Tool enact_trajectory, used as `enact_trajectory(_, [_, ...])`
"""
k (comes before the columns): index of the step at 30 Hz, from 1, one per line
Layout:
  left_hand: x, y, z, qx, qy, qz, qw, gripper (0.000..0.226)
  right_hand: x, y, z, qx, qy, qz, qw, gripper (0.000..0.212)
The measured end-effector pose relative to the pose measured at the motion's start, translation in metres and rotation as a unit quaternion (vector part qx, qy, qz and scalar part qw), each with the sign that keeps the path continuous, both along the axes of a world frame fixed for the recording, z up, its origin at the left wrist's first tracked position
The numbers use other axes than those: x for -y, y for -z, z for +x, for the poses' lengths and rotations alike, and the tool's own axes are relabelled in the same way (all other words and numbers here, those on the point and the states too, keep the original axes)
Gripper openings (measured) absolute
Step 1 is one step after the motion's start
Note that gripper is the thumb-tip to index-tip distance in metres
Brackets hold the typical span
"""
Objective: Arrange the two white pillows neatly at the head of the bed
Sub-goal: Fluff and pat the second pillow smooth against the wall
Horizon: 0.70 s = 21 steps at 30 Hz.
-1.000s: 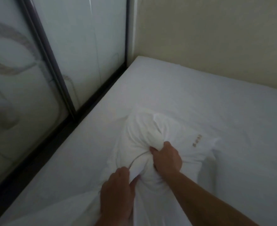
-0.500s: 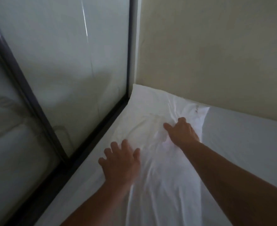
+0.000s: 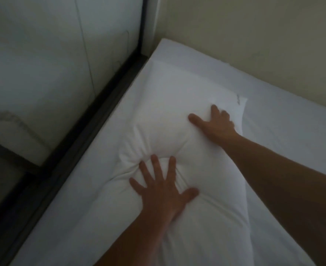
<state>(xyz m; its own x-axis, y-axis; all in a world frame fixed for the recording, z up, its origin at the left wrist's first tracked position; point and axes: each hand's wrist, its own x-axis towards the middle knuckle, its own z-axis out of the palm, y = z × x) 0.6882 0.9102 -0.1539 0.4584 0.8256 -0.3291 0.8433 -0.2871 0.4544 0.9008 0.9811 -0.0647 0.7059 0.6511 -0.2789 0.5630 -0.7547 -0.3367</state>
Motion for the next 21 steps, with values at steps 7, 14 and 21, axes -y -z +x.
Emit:
enact_trajectory(7, [0.001,0.003,0.004,-0.041,0.009,0.01,0.999,0.108,-0.031,0.03,0.019,0.128,-0.182,-0.084,0.971,0.11])
enact_trajectory(14, [0.012,-0.019,0.02,-0.003,-0.03,-0.029,0.999,0.117,-0.013,0.084,0.033,0.132,-0.184,-0.138,0.964,0.099])
enact_trajectory(21, [0.0,-0.038,0.031,-0.011,-0.148,0.107,0.983,0.047,-0.047,0.102,0.02,0.141,-0.208,-0.19,0.949,0.117])
